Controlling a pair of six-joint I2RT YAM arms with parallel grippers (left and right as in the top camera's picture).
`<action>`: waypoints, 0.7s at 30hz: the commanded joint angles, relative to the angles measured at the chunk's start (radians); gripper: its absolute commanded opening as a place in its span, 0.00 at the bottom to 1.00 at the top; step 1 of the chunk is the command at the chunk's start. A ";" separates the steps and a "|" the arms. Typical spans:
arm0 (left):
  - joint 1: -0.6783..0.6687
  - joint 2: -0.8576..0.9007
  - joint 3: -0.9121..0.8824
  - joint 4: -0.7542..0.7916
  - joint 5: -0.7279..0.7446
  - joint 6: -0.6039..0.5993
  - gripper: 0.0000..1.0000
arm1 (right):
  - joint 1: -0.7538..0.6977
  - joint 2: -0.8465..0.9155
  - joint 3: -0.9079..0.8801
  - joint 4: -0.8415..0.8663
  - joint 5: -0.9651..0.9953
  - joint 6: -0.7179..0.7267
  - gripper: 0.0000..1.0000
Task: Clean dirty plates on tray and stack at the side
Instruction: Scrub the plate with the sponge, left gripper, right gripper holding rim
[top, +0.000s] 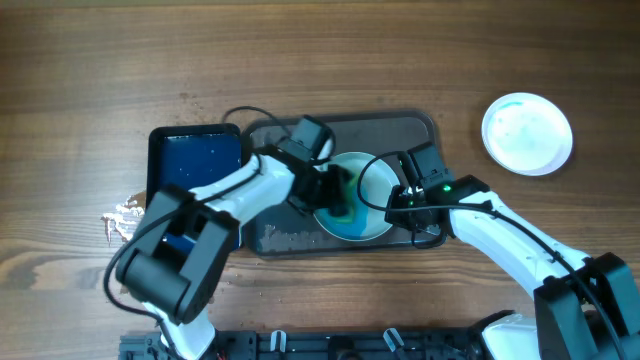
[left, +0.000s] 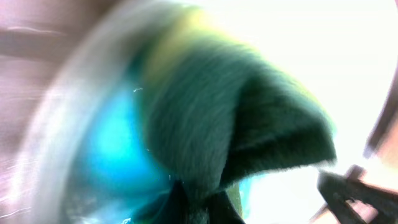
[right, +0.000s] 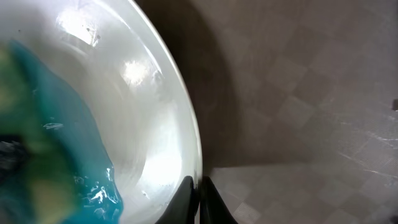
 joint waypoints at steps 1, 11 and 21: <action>-0.093 0.057 -0.031 0.083 0.225 -0.019 0.04 | 0.004 0.008 -0.003 -0.016 0.033 -0.004 0.04; 0.090 0.057 -0.031 0.018 -0.231 -0.106 0.04 | 0.004 0.008 -0.003 -0.055 0.040 -0.005 0.04; -0.008 0.057 -0.031 -0.135 0.182 0.161 0.04 | 0.004 0.008 -0.003 -0.053 0.051 -0.007 0.04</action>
